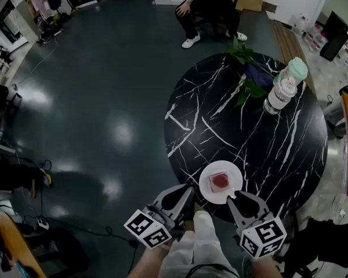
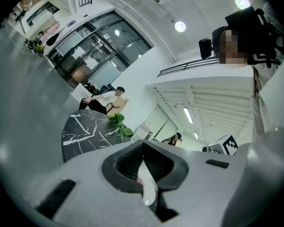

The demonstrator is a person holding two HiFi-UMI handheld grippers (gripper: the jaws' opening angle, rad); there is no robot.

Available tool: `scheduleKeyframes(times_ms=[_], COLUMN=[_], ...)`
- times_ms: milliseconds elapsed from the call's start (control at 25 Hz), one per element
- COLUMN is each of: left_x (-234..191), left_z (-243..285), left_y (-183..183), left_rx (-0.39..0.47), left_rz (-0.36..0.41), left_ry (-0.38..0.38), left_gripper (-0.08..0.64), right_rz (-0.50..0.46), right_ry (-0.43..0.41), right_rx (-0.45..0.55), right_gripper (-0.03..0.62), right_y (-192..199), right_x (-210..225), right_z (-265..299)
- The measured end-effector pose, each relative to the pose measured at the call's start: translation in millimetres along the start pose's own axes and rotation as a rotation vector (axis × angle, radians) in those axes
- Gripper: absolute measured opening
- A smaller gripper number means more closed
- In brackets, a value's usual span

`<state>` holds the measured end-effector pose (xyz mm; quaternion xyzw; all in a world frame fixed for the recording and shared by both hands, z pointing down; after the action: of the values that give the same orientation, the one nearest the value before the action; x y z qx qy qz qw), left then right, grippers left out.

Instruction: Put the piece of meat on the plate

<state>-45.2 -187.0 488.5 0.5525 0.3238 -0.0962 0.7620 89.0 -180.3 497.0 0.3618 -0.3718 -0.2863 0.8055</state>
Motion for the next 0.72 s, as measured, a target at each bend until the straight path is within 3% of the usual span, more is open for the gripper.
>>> scheduleKeyframes(times_ms=[280, 720], left_x=[18, 30], left_z=[-5, -13], left_y=[-15, -32], left_rx=[0.002, 0.011], left_rz=[0.014, 0.033], left_ry=[0.022, 0.037], left_gripper=[0.008, 0.008], right_rz=[-0.022, -0.045], right_ry=[-0.017, -0.045], right_rx=[0.009, 0.023], right_gripper=[0.026, 0.011], right_y=[-17, -39], right_x=[-17, -34], right_z=[-11, -15])
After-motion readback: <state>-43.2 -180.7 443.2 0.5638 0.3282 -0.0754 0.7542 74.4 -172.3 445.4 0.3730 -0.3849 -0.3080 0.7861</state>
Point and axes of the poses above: the fingertips, and each gripper's own axes: z forward along the fingers, x to its right, y out of its underside, the point moved 1 cm from there along -z, backward along the fingers, and after that the axes turned 14 degrees about -y, right-handed, at the moved point
